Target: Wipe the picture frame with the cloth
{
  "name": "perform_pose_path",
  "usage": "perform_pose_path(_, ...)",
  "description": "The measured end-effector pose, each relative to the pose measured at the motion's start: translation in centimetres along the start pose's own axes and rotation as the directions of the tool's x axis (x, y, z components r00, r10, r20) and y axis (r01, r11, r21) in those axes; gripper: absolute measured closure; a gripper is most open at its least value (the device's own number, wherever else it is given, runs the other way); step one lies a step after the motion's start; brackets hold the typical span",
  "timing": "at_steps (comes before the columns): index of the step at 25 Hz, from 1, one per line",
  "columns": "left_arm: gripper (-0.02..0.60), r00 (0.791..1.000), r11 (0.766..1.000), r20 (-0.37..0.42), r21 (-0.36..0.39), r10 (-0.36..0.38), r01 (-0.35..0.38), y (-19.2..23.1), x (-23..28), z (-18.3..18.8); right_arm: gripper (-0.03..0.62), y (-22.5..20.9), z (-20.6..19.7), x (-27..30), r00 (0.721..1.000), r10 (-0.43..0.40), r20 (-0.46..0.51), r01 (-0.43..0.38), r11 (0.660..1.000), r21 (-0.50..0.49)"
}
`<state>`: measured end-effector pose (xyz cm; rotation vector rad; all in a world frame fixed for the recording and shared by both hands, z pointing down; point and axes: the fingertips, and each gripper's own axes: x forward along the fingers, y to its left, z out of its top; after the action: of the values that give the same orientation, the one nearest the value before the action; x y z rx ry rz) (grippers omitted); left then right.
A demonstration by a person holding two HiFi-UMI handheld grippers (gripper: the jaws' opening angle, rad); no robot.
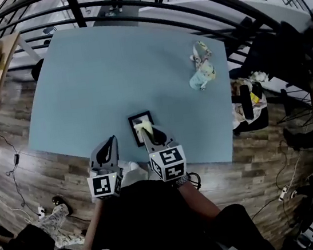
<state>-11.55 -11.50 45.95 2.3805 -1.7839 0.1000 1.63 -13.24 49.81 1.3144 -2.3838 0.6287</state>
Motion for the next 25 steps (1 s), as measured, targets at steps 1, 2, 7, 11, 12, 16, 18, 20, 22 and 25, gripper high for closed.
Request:
perform_pose_path(1,0.584,1.000,1.000,-0.001,0.000,0.000,0.000,0.1,-0.4,0.0,0.536,0.6,0.2,-0.4,1.000,0.003,0.009,-0.003,1.000,-0.002)
perform_pose_path(2,0.584,1.000,1.000,-0.001,0.002,-0.001,0.001,0.1,-0.9,0.0,0.536,1.1,0.3,-0.9,1.000,0.006,0.021,-0.006,1.000,-0.002)
perform_pose_path(7,0.584,1.000,1.000,0.014,0.015,-0.013,0.013,0.2,-2.6,0.9,0.536,3.4,2.2,-3.3,0.994,0.009,0.110,-0.008,1.000,-0.010)
perform_pose_path(11,0.584,0.998,1.000,0.055,0.024,-0.022,0.021,0.4,-3.9,2.5,0.536,5.1,4.0,-5.4,0.984,0.011,0.177,-0.008,1.000,-0.018)
perform_pose_path(12,0.584,0.997,0.999,0.068,0.023,-0.024,0.022,0.5,-4.4,3.0,0.536,5.5,4.5,-6.0,0.981,0.011,0.194,-0.007,1.000,-0.021)
perform_pose_path(16,0.584,0.994,0.999,0.111,0.030,-0.016,0.013,0.7,-5.9,5.1,0.536,7.0,6.6,-8.5,0.961,0.016,0.276,-0.009,1.000,-0.027)
perform_pose_path(18,0.584,0.992,0.999,0.128,0.033,-0.007,0.003,0.9,-6.5,6.0,0.536,7.6,7.6,-9.5,0.948,0.018,0.317,-0.008,0.999,-0.033)
perform_pose_path(20,0.584,0.990,1.000,0.138,0.027,0.005,-0.009,1.1,-7.2,6.5,0.536,8.0,8.3,-10.4,0.935,0.016,0.354,-0.005,0.999,-0.033)
perform_pose_path(22,0.584,0.987,0.999,0.160,0.031,0.012,-0.017,1.2,-7.8,7.0,0.536,8.2,8.7,-11.3,0.922,0.010,0.388,0.001,1.000,-0.026)
perform_pose_path(25,0.584,0.981,0.999,0.195,0.039,0.008,-0.016,1.2,-8.6,7.5,0.536,8.4,9.1,-12.4,0.902,-0.008,0.433,0.022,0.999,-0.026)
